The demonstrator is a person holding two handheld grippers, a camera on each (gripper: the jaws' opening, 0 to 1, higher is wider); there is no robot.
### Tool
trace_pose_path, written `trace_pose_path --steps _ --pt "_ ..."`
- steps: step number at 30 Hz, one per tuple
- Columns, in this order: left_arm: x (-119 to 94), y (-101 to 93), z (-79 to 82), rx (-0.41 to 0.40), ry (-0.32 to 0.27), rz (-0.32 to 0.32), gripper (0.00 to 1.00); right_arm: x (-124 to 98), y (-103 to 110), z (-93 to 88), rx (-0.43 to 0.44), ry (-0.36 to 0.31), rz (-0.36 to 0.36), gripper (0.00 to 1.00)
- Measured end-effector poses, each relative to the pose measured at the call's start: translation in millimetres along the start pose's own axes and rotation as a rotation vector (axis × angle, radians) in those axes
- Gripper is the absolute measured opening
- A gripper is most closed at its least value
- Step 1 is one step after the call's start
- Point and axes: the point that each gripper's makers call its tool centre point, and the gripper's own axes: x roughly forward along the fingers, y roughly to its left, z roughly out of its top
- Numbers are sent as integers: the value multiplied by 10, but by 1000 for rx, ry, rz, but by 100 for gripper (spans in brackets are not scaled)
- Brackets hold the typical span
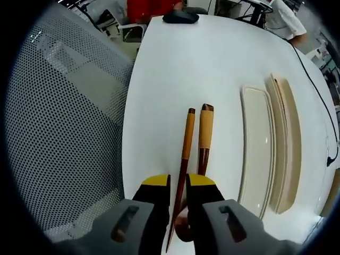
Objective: Arrange the utensils inside the cutlery case until each visible utensil rests in its matching compartment.
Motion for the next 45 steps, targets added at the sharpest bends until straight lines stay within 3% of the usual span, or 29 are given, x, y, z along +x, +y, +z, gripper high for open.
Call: trace_pose_path --steps 11,24,34,38,45 --pt "1 -2 0 0 0 0 61 -19 -29 -110 8 38 -19 2" --pt "7 -9 0 2 0 -4 61 -13 -34 -122 -73 126 -60 4" --pt "12 -24 4 5 1 -12 60 -17 -38 -123 -60 127 -61 3" --pt "14 -29 -1 7 5 -14 60 -17 -44 -121 -5 124 -52 1" --pt "20 -47 -17 13 16 -22 60 -18 -36 -122 -19 110 -47 0"
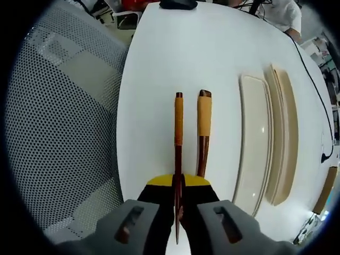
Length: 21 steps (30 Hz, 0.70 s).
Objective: Arrange the utensils inside the cutlery case until each visible utensil rests in its matching compartment.
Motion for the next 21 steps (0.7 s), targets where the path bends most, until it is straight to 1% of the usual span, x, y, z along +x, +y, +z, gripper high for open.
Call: trace_pose_path --steps 6,8,13,17,21 --pt "-2 0 -6 -3 2 1 60 -2 -6 -7 20 -12 14 0" --pt "-3 1 -7 -5 2 0 60 -1 -8 -6 55 -31 29 0" --pt "-6 4 -7 -7 1 2 60 -10 -9 -9 97 -71 54 0" --pt "-9 10 -8 -9 1 5 60 -4 4 3 106 -66 55 0" --pt "-13 18 -9 -12 0 9 60 -1 18 12 88 -42 45 0"
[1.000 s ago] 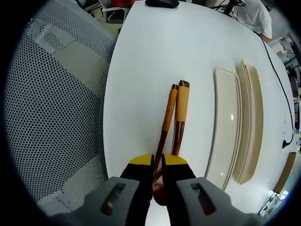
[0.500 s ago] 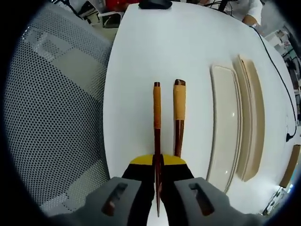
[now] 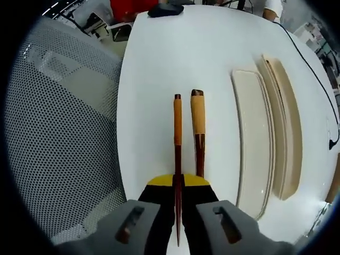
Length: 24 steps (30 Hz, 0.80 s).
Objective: Arrange the utensils inside the cutlery case until each visible utensil rests in its matching compartment.
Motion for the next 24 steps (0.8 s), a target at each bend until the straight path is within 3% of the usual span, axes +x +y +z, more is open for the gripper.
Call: trace_pose_path --steps 6,24 --pt "-5 7 -4 -1 0 4 60 0 2 3 -22 20 -10 0" --pt "-13 21 0 -1 -6 9 60 -56 4 87 -12 -8 -9 0"
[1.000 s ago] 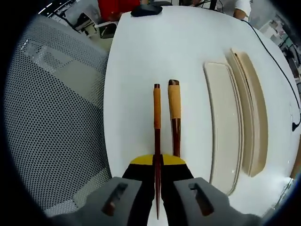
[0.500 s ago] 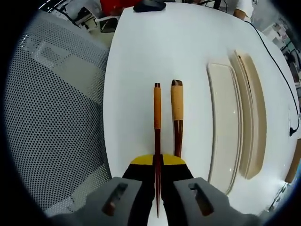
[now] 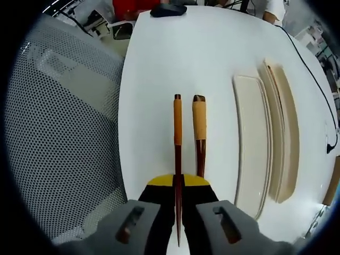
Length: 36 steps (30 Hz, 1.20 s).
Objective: Arrange the utensils inside the cutlery case until each visible utensil rests in its matching compartment.
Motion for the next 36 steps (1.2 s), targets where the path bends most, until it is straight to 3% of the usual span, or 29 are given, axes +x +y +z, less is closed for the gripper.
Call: trace_pose_path --steps 11,36 --pt "5 -7 8 5 -2 -5 59 -68 5 79 7 -23 5 0" --pt "24 -11 -7 17 13 -8 59 -383 -231 201 55 -105 -57 0"
